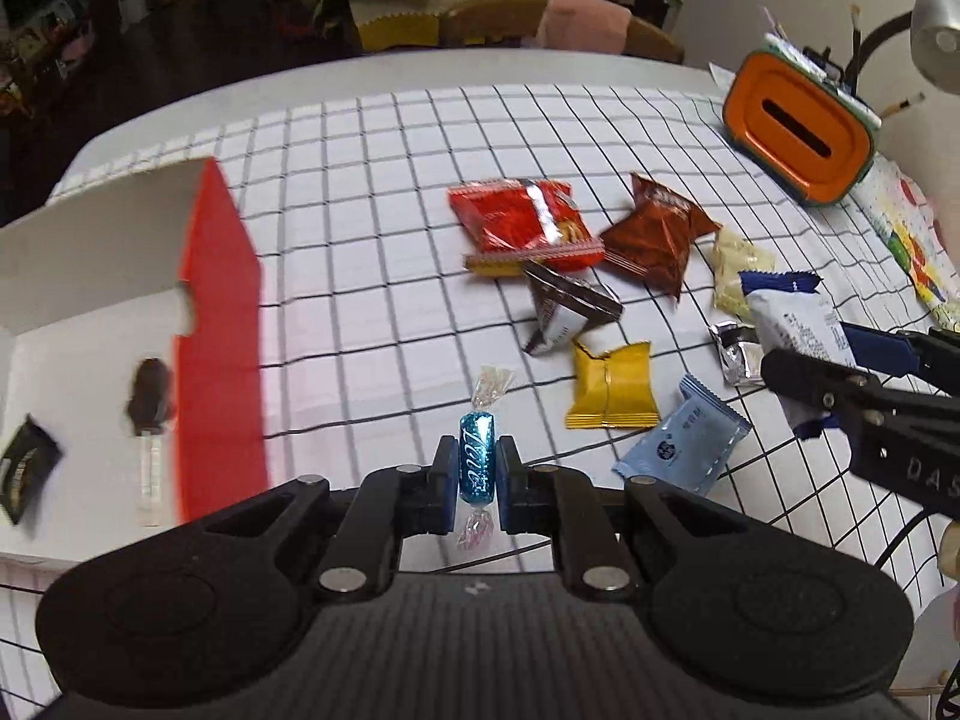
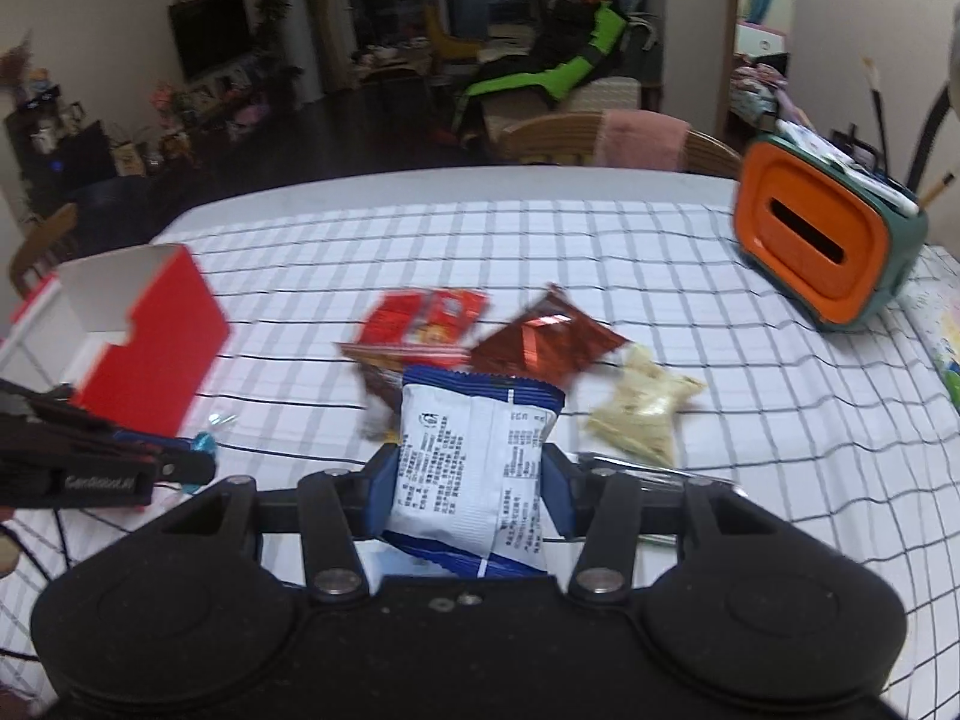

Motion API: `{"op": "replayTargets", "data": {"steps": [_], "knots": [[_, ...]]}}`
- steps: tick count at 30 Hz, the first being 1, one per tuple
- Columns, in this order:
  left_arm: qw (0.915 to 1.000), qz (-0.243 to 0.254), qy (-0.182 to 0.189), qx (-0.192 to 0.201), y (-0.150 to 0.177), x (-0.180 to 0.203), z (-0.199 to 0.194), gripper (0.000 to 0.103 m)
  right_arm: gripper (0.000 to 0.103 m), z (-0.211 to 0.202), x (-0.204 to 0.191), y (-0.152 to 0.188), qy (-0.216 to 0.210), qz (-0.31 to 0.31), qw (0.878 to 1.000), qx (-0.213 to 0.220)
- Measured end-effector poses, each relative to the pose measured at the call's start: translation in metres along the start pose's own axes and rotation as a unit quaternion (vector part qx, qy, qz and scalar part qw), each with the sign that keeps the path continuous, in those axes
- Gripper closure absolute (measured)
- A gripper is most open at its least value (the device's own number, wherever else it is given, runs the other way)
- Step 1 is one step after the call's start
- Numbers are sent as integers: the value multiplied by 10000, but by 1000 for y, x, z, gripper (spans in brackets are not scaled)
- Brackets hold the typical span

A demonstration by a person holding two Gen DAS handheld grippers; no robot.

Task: Organize snacks
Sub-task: 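Carry the blue candy and white-and-blue packet with both tools over the box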

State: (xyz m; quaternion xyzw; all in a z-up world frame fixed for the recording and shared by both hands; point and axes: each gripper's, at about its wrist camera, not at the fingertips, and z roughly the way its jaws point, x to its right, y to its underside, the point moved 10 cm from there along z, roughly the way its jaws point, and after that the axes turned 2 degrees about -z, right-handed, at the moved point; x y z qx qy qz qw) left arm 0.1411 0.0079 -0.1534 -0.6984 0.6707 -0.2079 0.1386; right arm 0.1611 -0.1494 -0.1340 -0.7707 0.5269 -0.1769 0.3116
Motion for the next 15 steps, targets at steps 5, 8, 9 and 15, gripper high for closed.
{"op": "replayTargets", "data": {"steps": [5, 8, 9, 15], "knots": [[9998, -101, -95, 137, -4, -26, -23, 91, 55, -8, -39, -13, -211, -304, 9993, 111], [9996, -168, -159, 179, -6, -43, -35, 91, 55, -9, -61, -19, -331, -459, 9983, 141], [9994, -193, -193, 194, -7, -50, -39, 91, 55, -10, -69, -21, -369, -513, 9979, 150], [9983, -387, -375, 230, -10, -95, -55, 90, 55, -8, -113, -35, -582, -758, 9952, 203]]}}
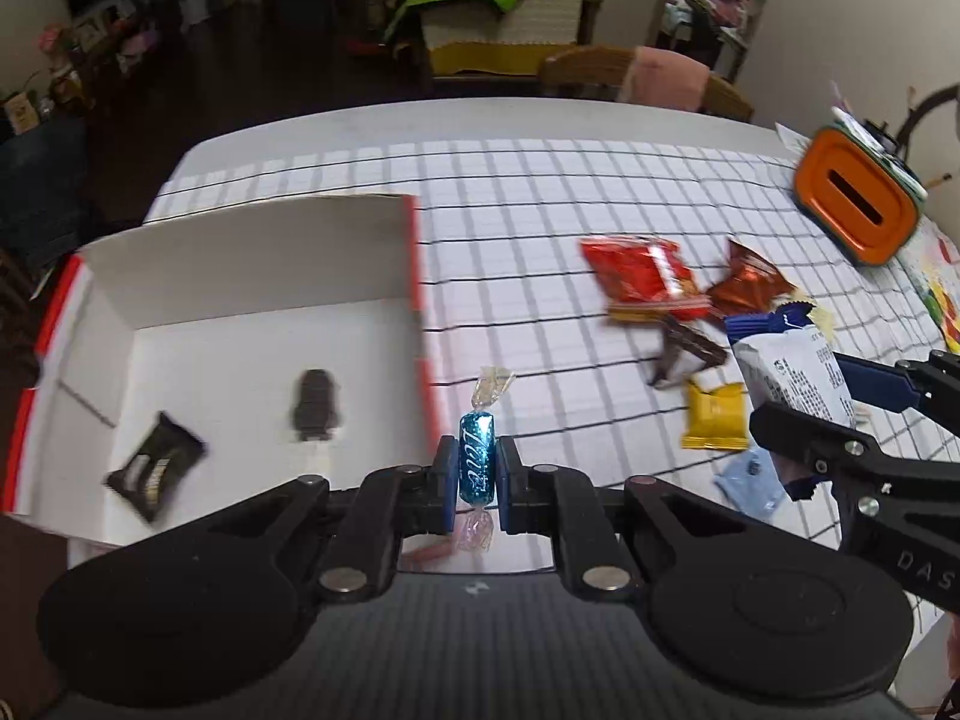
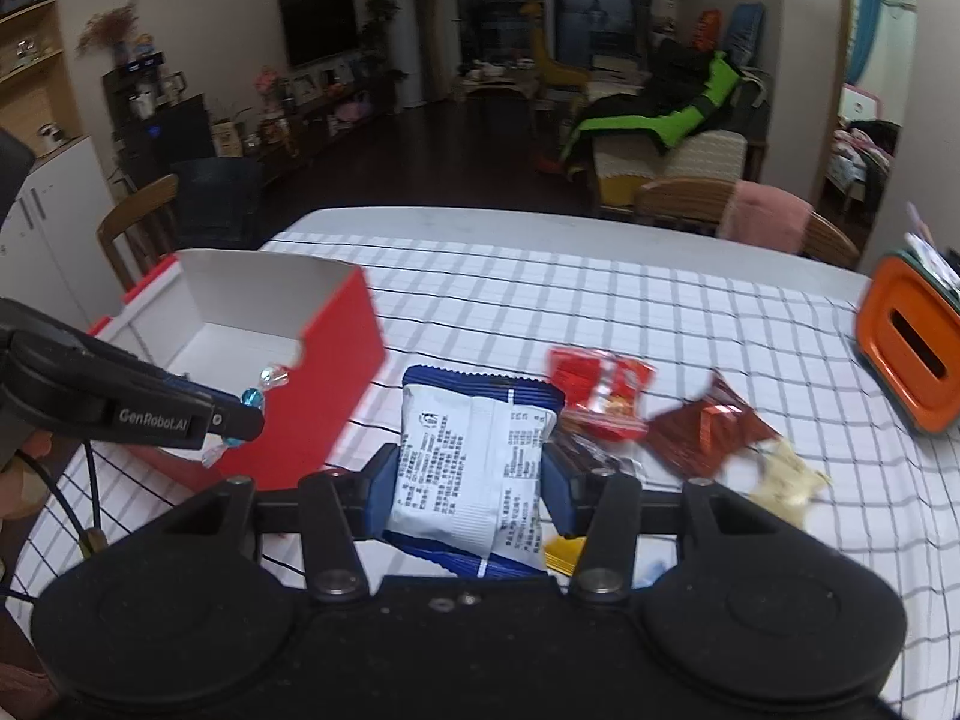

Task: Organize snacks
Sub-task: 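Carry the blue candy and white-and-blue packet with both tools over the box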

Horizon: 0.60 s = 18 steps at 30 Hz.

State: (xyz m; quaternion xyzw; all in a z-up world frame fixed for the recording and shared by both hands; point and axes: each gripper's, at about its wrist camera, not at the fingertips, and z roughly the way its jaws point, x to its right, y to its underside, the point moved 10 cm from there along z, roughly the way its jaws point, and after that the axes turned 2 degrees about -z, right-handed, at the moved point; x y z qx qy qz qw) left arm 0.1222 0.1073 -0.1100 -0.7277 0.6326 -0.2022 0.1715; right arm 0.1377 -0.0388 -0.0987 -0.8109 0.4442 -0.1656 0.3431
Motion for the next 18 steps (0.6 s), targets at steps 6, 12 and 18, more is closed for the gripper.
{"op": "replayTargets", "data": {"steps": [6, 12, 18], "knots": [[9997, -151, -179, 54, -6, -44, -8, 90, 55, 15, -41, -14, -186, -184, 9997, -37], [9992, -153, -357, 52, -11, -82, -12, 90, 55, 35, -76, -28, -316, -331, 9989, -103], [9984, -179, -538, 28, -22, -123, -9, 90, 55, 56, -105, -40, -400, -371, 9983, -182]]}}
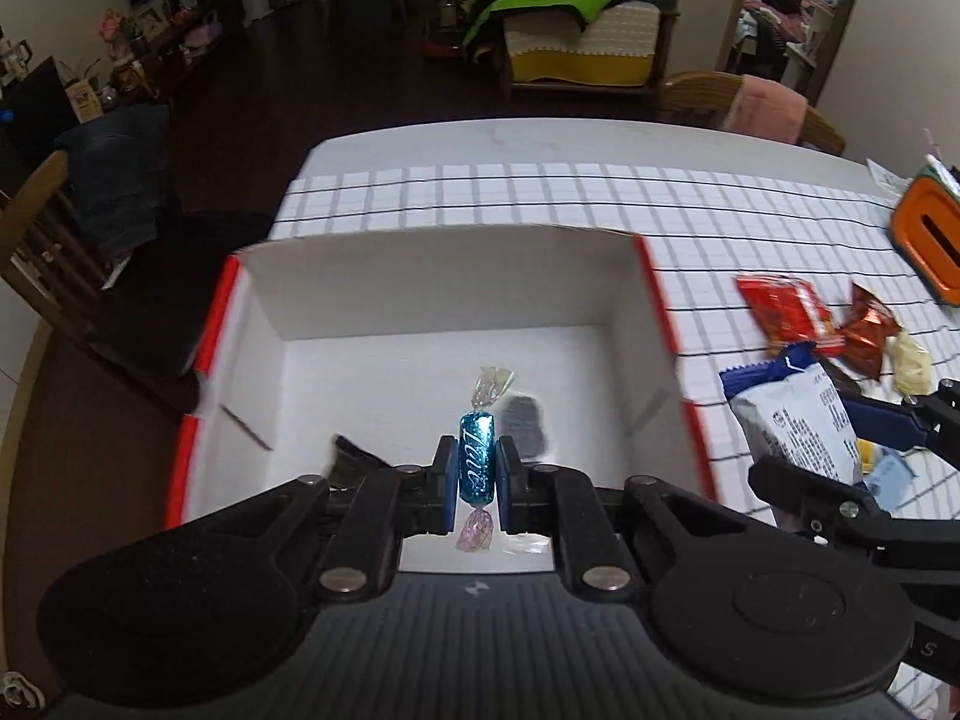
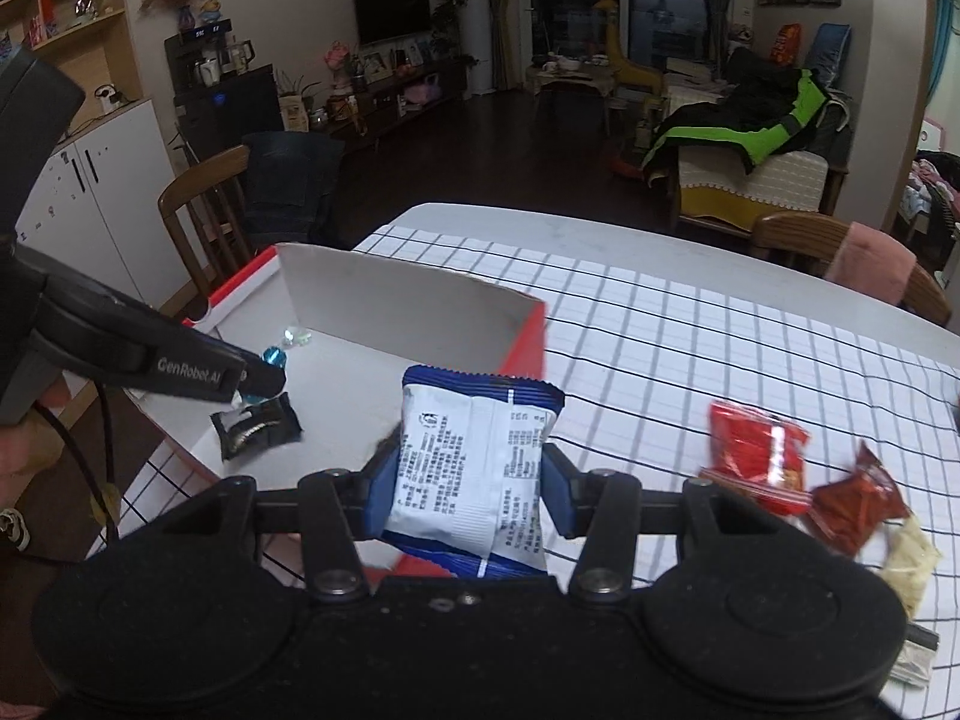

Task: Organize snacks
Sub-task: 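Carry the blue candy and white-and-blue packet with both tools over the box, then open both tools to release the candy and packet into the box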

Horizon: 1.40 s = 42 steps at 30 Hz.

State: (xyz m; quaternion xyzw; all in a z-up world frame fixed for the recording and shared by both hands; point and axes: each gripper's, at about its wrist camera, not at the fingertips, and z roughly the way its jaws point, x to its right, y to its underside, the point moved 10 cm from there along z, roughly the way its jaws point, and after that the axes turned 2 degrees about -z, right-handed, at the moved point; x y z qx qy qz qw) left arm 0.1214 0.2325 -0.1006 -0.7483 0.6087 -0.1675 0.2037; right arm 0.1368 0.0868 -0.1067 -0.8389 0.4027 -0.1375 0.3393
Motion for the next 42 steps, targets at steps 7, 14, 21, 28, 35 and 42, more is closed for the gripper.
{"op": "replayTargets", "data": {"steps": [7, 14, 21, 28, 35, 42], "knots": [[9997, -99, -181, -143, -12, -48, 15, 90, 55, 34, -20, -16, -36, 50, 9999, -130], [9984, 46, -372, -434, -12, -73, 44, 91, 55, 77, -42, -23, -25, -235, 9986, -470], [9977, 34, -333, -590, 0, -83, 57, 91, 55, 128, -60, -14, 34, -616, 9926, -1045], [9980, 119, -236, -575, 7, -79, 59, 91, 55, 150, -63, -2, 77, -813, 9860, -1453], [9982, 128, -182, -549, 9, -75, 57, 91, 55, 147, -62, 0, -12, -668, 9864, -1504], [9988, 169, -149, -424, 9, -71, 47, 91, 53, 118, -62, -11, -282, -388, 9914, -1215]]}}
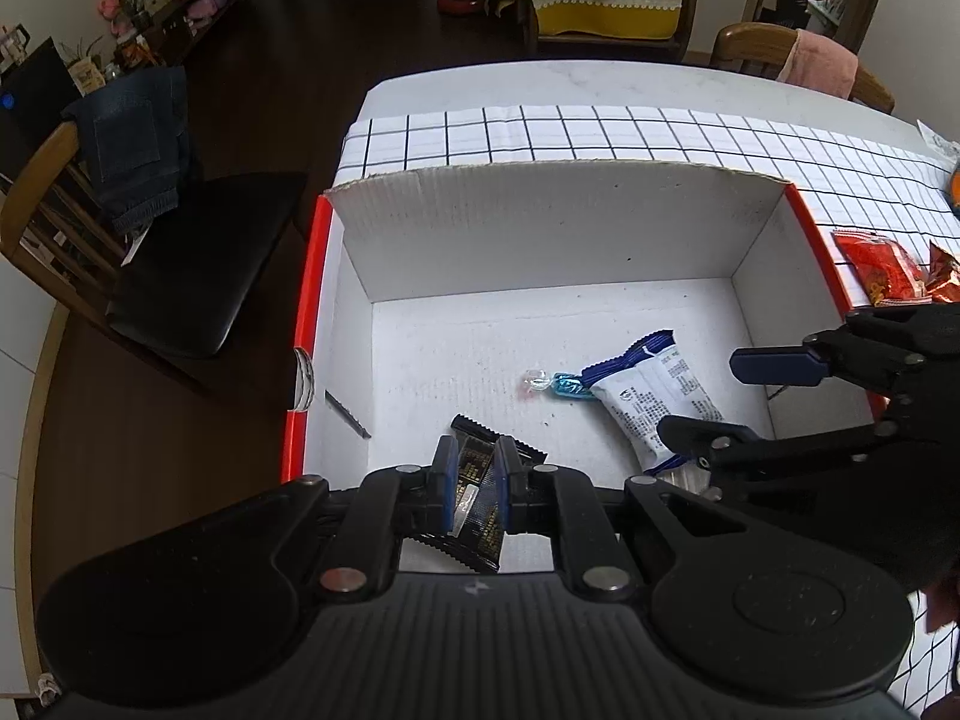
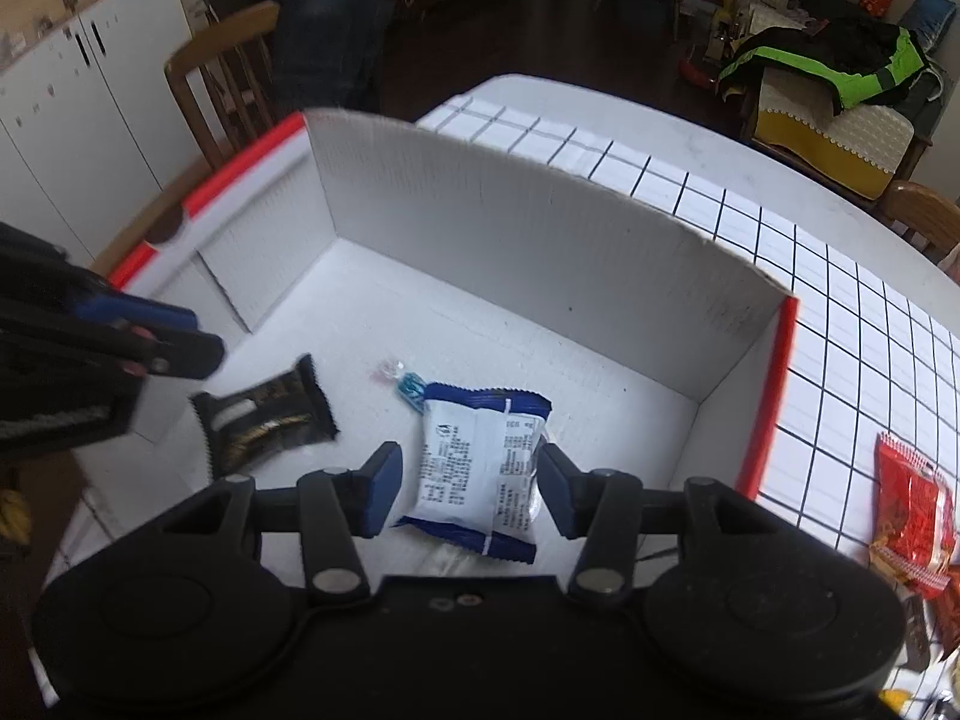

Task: Organize snacks
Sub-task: 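Open both tools to release the candy and packet into the box, then move both tools back toward the snacks on the tablecloth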

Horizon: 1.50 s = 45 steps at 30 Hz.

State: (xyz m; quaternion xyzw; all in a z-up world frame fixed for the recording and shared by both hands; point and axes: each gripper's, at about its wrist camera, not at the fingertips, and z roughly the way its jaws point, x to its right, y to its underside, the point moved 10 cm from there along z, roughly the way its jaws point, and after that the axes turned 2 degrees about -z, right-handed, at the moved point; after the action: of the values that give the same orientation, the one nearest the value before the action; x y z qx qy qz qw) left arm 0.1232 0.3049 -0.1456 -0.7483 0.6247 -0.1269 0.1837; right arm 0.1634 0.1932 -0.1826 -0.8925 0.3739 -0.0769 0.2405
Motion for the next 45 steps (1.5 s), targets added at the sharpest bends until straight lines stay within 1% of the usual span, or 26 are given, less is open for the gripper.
{"op": "replayTargets", "data": {"steps": [5, 8, 13, 16, 22, 28, 30, 35, 37, 39, 41, 43, 45], "knots": [[9999, 34, 40, 134, -1, 8, -12, 91, 50, -27, -5, -2, -123, 75, 9995, 282], [9996, 62, 67, 251, -3, 14, -22, 91, 46, -43, -2, -1, -187, 181, 9986, 459], [9989, 162, 145, 423, -6, 29, -38, 90, 40, -70, 7, 0, -214, 347, 9964, 745], [9981, 239, 198, 531, -9, 41, -47, 90, 39, -86, 16, 4, -193, 413, 9950, 889], [9964, 379, 314, 693, -13, 67, -61, 89, 32, -111, 35, 14, -179, 558, 9923, 1095], [9950, 430, 480, 758, -14, 98, -70, 80, 25, -129, 59, 31, -123, 780, 9891, 1242], [9947, 467, 520, 759, -13, 111, -71, 75, 23, -134, 68, 38, -95, 863, 9880, 1278], [9932, 587, 637, 776, -8, 143, -73, 73, 20, -147, 92, 60, -2, 1049, 9853, 1346], [9924, 634, 675, 805, -6, 158, -75, 67, 20, -152, 102, 70, 12, 1097, 9845, 1367], [9914, 665, 731, 859, -4, 173, -78, 44, 19, -157, 112, 80, 41, 1119, 9842, 1373], [9895, 732, 812, 942, -2, 190, -80, 39, 18, -161, 122, 90, 88, 1147, 9839, 1371], [9880, 846, 866, 959, 1, 207, -81, 39, 9, -166, 134, 101, 112, 1218, 9828, 1387], [9864, 923, 933, 985, 4, 224, -81, 31, 8, -172, 147, 112, 126, 1285, 9813, 1424]]}}
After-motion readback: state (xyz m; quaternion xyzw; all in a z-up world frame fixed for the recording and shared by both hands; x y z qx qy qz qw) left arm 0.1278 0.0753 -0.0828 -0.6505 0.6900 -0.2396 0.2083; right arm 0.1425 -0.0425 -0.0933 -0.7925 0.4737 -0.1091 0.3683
